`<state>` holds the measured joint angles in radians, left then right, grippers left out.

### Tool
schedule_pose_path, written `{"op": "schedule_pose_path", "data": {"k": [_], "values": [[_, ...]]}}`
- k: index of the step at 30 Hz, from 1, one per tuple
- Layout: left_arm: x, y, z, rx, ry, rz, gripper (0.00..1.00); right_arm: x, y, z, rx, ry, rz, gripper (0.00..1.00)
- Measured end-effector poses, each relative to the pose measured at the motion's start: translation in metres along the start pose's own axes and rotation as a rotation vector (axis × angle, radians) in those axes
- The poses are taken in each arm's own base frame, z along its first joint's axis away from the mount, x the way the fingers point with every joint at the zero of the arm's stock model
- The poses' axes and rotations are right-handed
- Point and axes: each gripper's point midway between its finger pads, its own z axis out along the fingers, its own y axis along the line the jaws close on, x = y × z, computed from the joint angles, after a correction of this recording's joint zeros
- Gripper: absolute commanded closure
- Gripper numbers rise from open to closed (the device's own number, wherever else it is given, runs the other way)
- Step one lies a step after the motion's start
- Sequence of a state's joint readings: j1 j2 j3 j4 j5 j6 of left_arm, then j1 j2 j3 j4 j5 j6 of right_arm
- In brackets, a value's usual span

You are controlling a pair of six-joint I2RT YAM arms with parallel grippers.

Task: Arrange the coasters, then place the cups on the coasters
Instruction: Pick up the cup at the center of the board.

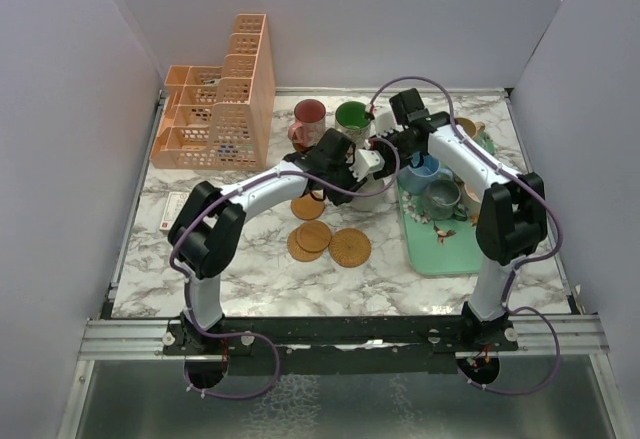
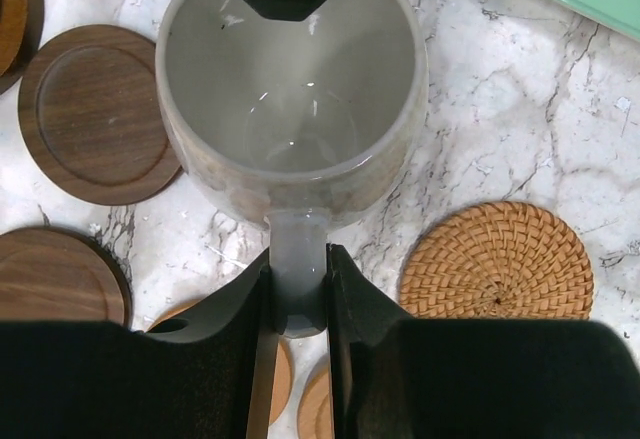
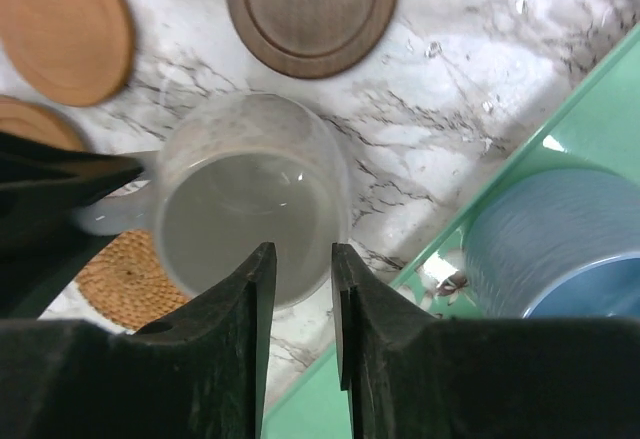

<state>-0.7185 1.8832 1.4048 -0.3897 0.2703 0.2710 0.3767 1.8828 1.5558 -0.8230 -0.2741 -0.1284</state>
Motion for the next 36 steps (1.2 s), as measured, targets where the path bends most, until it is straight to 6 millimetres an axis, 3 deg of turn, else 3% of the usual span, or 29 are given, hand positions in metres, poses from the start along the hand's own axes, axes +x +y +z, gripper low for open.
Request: {"op": "schedule_pose_path", "data": {"k": [6, 14, 22, 30, 36], "values": [[0.006, 0.014, -0.008, 0.001, -0.046, -0.035, 1.00, -0.026, 0.011, -0.019, -0.037, -0.065, -0.028, 0.70], [0.011, 0.022, -0.036, 0.001, -0.116, -0.067, 1.00, -0.035, 0.013, -0.030, -0.045, -0.081, -0.040, 0.70], [0.000, 0.042, -0.070, -0.048, -0.245, -0.070, 1.00, -0.045, 0.013, -0.050, -0.042, -0.142, -0.059, 0.70], [0.017, 0.076, -0.078, -0.128, -0.318, -0.095, 1.00, -0.027, 0.004, -0.042, -0.037, -0.131, -0.046, 0.70], [0.035, 0.084, -0.076, -0.159, -0.357, -0.096, 1.00, -0.016, -0.006, -0.036, -0.029, -0.113, -0.028, 0.71]]}}
